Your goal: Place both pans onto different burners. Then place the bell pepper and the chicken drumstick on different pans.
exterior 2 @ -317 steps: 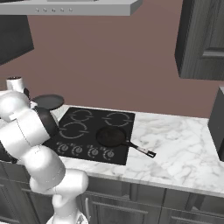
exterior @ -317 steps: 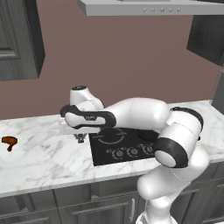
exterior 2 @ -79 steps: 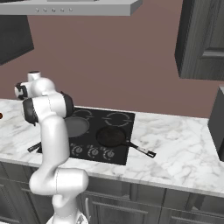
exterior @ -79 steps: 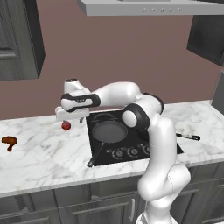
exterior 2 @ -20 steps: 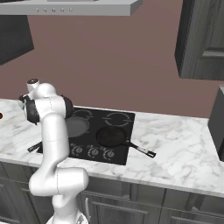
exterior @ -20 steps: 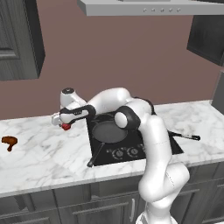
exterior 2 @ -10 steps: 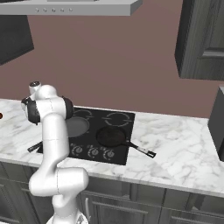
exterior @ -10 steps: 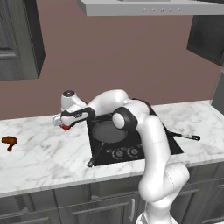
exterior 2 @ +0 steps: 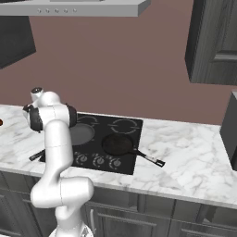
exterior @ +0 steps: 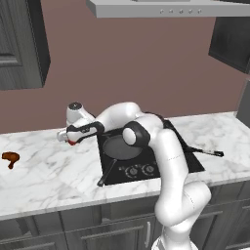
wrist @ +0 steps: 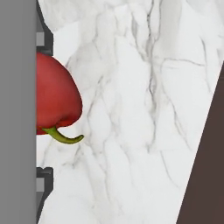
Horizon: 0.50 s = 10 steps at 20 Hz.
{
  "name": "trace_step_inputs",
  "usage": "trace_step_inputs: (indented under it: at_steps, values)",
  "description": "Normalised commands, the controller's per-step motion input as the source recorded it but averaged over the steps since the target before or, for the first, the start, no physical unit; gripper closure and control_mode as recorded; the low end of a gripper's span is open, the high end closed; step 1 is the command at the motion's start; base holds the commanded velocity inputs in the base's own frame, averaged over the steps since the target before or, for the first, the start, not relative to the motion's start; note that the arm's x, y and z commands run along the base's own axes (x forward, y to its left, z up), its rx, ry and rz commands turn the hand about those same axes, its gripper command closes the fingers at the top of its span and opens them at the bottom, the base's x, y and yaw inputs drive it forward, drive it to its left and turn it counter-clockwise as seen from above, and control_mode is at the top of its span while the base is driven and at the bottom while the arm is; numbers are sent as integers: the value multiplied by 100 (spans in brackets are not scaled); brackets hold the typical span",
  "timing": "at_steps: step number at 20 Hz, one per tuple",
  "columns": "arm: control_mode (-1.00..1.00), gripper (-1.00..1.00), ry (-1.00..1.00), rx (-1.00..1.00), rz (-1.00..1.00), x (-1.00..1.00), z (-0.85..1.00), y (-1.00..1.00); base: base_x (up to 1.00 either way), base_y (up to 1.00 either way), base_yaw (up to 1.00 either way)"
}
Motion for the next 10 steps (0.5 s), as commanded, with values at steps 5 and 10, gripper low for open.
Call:
trace_step_inputs:
  at_steps: [5, 10]
  values:
    - [-100, 100, 0, 0, 1, 4, -20, 12, 0, 0, 0]
    - [-100, 100, 0, 0, 0, 0, -10, 14, 0, 0, 0]
